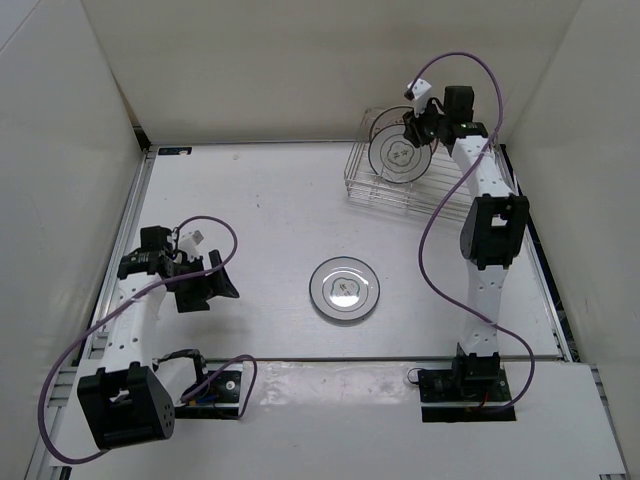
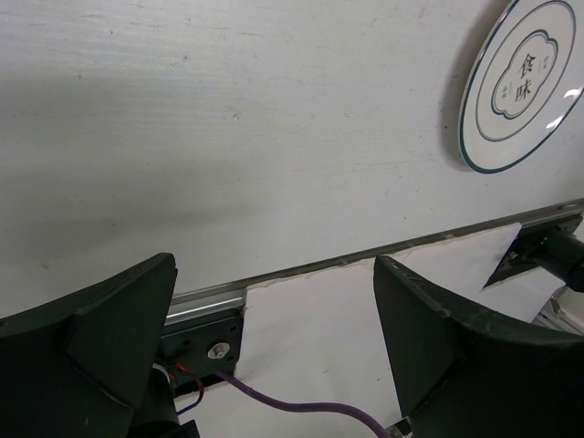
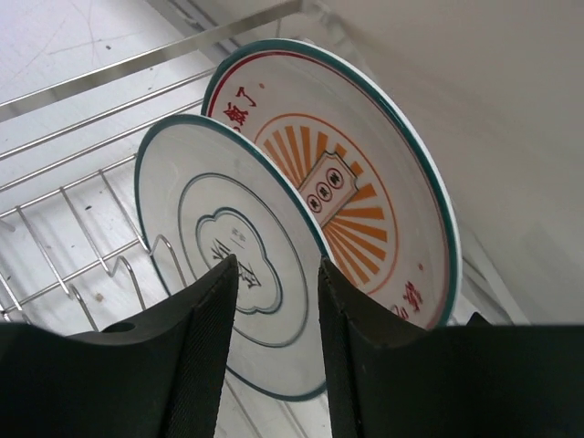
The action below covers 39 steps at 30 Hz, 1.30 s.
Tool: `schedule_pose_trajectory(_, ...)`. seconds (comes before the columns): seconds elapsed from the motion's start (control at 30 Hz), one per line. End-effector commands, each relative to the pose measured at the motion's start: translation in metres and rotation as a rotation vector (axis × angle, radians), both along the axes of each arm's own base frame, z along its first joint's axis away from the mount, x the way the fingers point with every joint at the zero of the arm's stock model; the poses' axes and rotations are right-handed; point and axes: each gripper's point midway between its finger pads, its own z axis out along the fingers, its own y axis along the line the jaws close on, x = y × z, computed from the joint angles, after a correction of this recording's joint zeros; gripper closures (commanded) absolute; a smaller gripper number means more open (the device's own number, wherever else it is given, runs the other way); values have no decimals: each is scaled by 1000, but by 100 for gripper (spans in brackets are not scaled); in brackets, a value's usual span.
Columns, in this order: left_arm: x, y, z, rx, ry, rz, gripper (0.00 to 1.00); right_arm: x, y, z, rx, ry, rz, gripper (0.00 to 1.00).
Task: Unload the plates from the dish rack
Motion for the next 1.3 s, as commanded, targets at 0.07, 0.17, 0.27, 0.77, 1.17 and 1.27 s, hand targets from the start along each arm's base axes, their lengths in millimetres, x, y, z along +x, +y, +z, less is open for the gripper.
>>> schedule_pose_trajectory(0.07, 14, -4, 17, -45, -53, -3, 0, 16, -10, 15, 37, -79, -7, 57)
schedule_pose_trajectory(0.17, 15, -4, 18, -46, -51, -1, 0, 13, -5, 12, 62, -73, 19, 60)
schedule_pose_trajectory(0.27, 16, -4, 20, -43, -56, -7, 0, 10, -2, 3, 90, -48, 35, 66)
schedule_pose_trajectory(0.77, 12, -3, 19, -43, -39, -1, 0, 0, 12, -8, 187, -5, 97, 66)
schedule_pose_trajectory(1.17, 9, -2, 18, -35, -19, -2, 0, -10, 17, -19, 243, 24, 135, 100)
schedule_pose_trajectory(1.27, 8, -3, 17, -38, -18, 2, 0, -14, 19, -15, 265, 25, 139, 100)
